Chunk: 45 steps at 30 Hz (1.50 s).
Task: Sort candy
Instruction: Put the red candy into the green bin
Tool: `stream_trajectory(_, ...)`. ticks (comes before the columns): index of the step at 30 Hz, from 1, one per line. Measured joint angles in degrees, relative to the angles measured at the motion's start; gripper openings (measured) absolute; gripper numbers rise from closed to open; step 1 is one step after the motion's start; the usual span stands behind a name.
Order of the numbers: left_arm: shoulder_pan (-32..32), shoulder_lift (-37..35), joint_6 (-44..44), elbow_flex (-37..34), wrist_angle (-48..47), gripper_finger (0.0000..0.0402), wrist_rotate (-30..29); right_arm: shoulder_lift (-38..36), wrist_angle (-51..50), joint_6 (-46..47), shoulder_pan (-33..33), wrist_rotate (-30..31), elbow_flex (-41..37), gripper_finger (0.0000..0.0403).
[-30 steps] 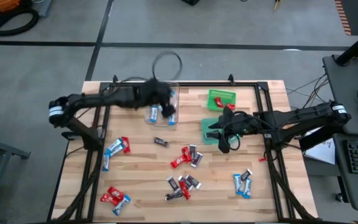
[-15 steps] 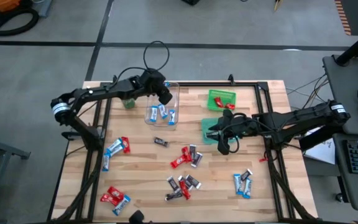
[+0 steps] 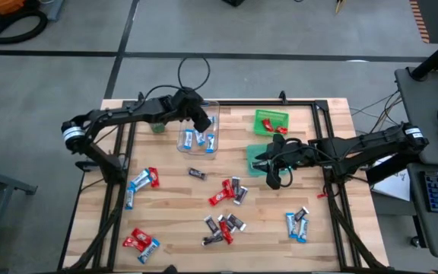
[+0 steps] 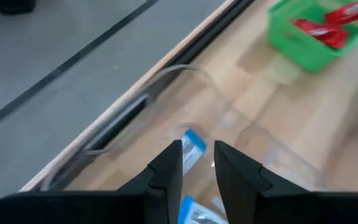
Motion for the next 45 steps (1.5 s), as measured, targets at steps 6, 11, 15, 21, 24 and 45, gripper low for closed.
stream_trajectory(6,-7.8,-3.4,-4.5,1.1,-7.2,0.0075,0.0,0.0,-0.2,0.0,0.0,0.0,-0.1,0.0153)
stream_trajectory(11,-17.8,-5.1,-10.9,1.6,-15.2,0.0074,-0.2,0.0,-0.1,0.0,0.0,0.0,-0.1,0.0153)
stream_trajectory(15,-27.0,-5.4,-16.7,1.6,-19.5,0.0074,-3.3,0.0,0.0,0.0,0.0,0.0,-0.1,0.0153)
stream_trajectory(21,-38.1,-5.4,-27.8,1.6,-24.6,0.0074,-5.2,0.0,0.1,0.9,0.0,0.0,-0.1,0.0153)
stream_trajectory(24,-43.1,-5.4,-28.8,1.6,-24.8,0.0074,-5.2,0.0,0.1,1.1,0.0,0.0,-0.1,0.0153)
stream_trajectory(45,-56.9,12.9,-24.9,1.4,1.9,0.0104,-29.6,0.0,0.0,0.2,0.2,-0.2,-0.2,0.0153)
